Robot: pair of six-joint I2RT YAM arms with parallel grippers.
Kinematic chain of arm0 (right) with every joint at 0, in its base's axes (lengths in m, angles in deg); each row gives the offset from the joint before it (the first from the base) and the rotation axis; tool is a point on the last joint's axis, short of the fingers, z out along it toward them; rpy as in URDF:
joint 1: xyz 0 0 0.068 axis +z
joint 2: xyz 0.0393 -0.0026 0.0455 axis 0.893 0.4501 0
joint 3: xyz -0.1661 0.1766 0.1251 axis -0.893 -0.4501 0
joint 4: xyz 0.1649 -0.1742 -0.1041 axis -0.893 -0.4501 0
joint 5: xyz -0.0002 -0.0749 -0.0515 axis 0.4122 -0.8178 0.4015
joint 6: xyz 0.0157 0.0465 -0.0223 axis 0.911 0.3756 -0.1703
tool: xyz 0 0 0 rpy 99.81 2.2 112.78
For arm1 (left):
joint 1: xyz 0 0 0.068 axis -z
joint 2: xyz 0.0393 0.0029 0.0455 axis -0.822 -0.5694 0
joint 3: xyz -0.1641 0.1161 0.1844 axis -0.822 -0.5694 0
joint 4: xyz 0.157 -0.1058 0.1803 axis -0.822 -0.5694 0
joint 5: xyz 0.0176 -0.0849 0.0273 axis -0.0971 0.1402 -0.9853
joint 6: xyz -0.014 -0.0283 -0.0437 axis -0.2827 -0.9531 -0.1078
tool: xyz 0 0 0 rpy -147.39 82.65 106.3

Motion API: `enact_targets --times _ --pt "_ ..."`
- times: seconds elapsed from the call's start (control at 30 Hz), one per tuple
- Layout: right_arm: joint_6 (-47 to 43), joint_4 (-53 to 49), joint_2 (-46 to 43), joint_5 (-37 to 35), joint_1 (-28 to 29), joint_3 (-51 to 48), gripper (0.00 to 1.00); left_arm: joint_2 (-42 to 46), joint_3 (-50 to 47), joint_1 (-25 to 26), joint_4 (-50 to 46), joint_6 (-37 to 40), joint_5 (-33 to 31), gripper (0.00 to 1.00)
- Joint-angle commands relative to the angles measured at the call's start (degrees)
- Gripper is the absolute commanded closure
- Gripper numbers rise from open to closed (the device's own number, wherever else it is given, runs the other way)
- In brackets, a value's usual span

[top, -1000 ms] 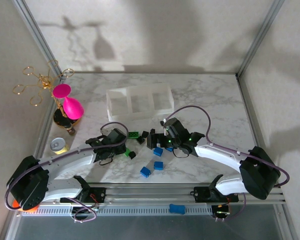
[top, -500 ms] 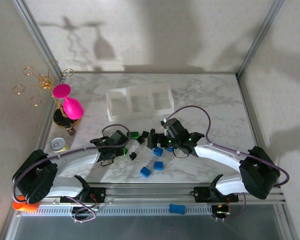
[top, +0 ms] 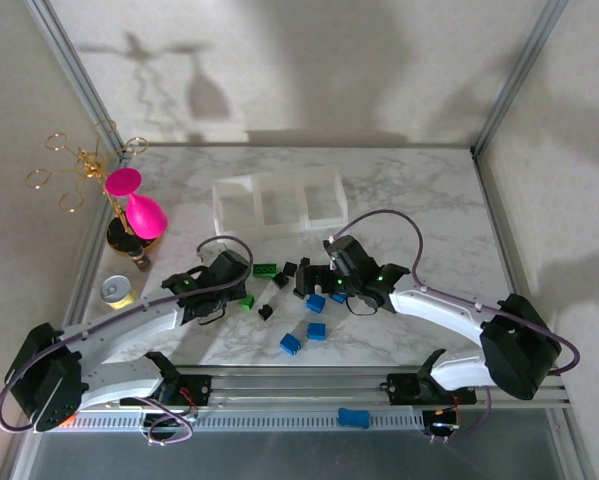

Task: Sort the legos into containers by color
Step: Pick up the lego from the middle-left of the table, then place the lego in the container.

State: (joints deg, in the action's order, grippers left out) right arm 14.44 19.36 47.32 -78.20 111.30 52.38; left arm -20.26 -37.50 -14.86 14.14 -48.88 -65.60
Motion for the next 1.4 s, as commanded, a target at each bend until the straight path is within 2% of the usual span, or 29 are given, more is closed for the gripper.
enact_targets --times 0.0,0.13,0.3,0.43,0.67,0.77,0.9,1.07,1.23,1.37 --pt "1.9 0.4 -2.2 -1.8 0.5 1.2 0.01 0.0 4.9 0.2 -2.3 2.5 -3.4 0.71" --pt "1.9 0.9 -1.9 -2.3 0.4 2.4 0.01 -4.0 8.8 -0.8 -1.8 4.3 -5.3 0.74" --pt "2.4 2.2 -2.3 -4.5 0.2 2.5 0.01 -9.3 15.3 -4.0 4.1 8.3 -4.9 0.75" --pt "2.5 5.1 -1.7 -4.6 0.0 2.4 0.01 -17.3 22.5 -7.9 6.8 12.1 -6.1 0.76" --pt "3.3 7.4 -2.1 -6.3 -0.8 2.0 0.01 -34.0 31.5 -15.1 12.1 16.0 -4.1 0.76" --pt "3.1 7.3 -2.6 -6.7 -0.9 1.4 0.01 -40.4 35.1 -16.2 15.0 17.7 -2.6 0.75" --pt "2.9 6.6 -3.3 -7.6 -1.4 0.7 0.01 -48.1 40.9 -17.9 13.9 18.3 -2.8 0.76" --pt "2.5 5.7 -4.0 -8.2 -1.7 0.3 0.01 -49.7 41.0 -19.0 17.2 19.3 -1.1 0.76" --pt "1.8 5.1 -4.2 -8.3 -2.9 0.3 0.01 -54.4 45.8 -18.9 17.7 22.3 5.4 0.73" --pt "1.6 5.0 -4.7 -8.4 -3.8 0.1 0.01 -56.9 48.4 -18.4 17.4 22.1 7.3 0.71"
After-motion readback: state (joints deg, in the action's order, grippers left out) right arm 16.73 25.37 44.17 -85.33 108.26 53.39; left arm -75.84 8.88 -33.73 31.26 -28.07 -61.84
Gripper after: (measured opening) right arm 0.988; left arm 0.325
